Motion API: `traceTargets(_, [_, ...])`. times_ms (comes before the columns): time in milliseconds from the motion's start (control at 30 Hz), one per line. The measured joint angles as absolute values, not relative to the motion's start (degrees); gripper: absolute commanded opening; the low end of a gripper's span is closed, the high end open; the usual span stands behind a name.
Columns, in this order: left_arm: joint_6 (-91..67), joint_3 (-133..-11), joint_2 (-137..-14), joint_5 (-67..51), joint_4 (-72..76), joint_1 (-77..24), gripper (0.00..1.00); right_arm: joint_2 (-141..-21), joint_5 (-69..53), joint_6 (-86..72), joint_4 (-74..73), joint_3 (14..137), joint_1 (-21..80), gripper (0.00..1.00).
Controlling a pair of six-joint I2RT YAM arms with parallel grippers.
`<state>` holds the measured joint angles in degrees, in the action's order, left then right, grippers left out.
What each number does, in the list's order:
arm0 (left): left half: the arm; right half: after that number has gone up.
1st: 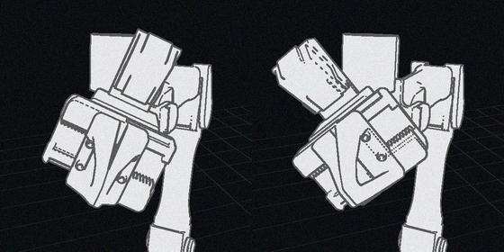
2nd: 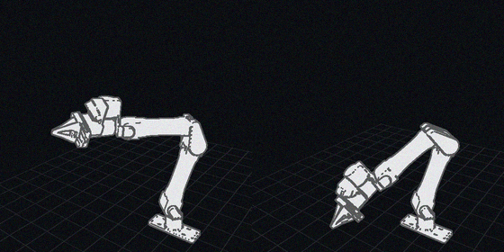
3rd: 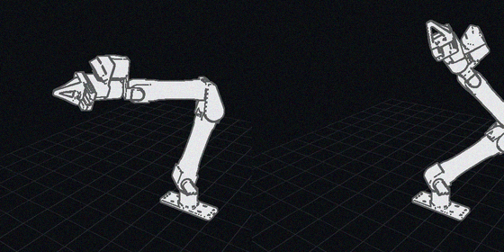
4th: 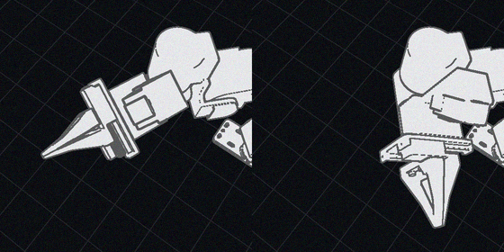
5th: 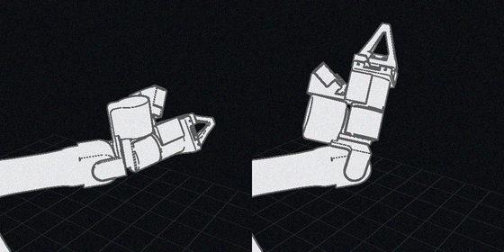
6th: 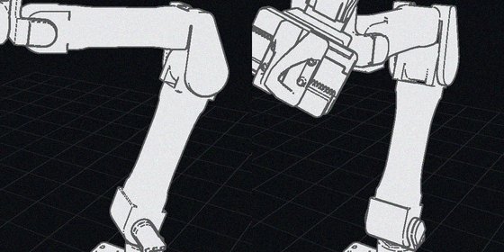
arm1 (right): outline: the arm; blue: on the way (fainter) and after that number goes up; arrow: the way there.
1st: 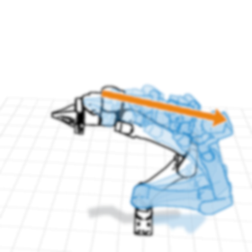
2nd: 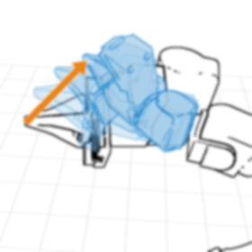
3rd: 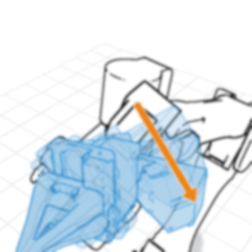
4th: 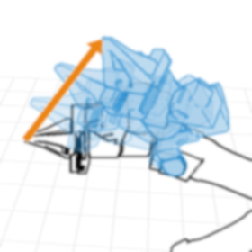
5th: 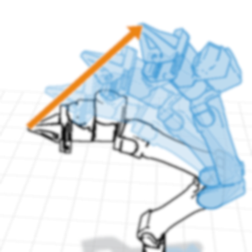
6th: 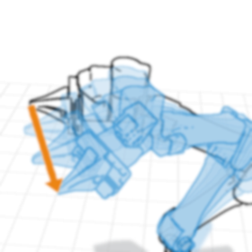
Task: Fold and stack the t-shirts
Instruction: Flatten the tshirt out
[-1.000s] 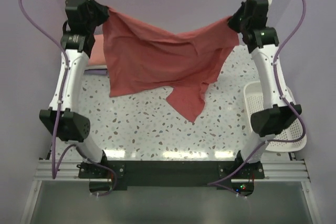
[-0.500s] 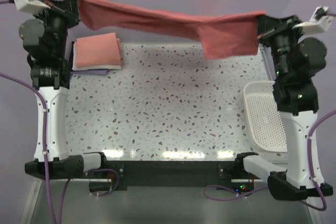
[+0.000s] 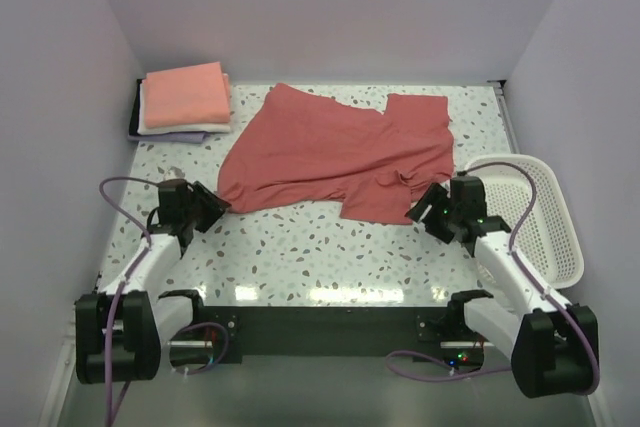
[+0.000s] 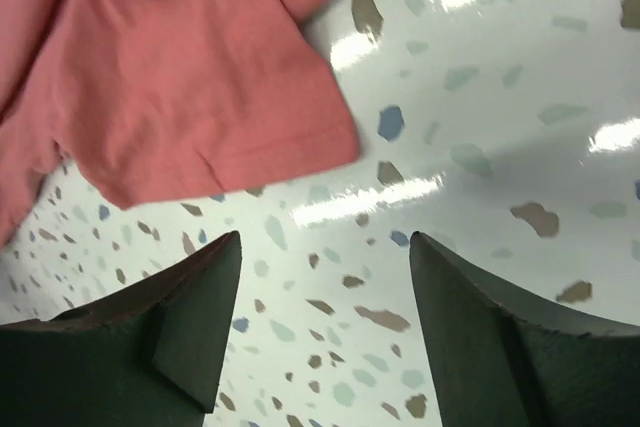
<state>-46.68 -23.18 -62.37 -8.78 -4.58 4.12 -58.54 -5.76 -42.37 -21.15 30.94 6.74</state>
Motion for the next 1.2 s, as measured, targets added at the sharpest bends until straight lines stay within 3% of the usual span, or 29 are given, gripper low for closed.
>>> traceTargets(233, [-45.8, -22.7, -52.5, -7.7, -5.2, 4.1, 0.58, -49.5, -5.7, -40.8, -22.9, 28.0, 6.7, 0.73])
traceTargets(500, [-45.9, -23.3, -56.1, -7.0, -5.7, 4.1, 0.58, -61.3, -3.7, -39.3, -18.5, 29.5, 7.7, 0.65])
traceTargets(733, [-45.9, -23.3, -56.1, -7.0, -5.8, 4.1, 0.58, -72.0, 4.3, -39.5, -15.7, 33.2, 16.2, 0.57])
traceTargets(1033, [-45.8, -23.3, -55.7, -6.9, -6.9, 4.1, 0.58, -75.1, 11.2, -39.9, -14.2, 33.6, 17.6, 0.40])
traceTargets(1200, [-45.8, -23.3, -55.7, -6.8, -7.1, 4.1, 0.58, -77.9, 12.1, -40.1, -12.3, 34.4, 18.8, 0.37])
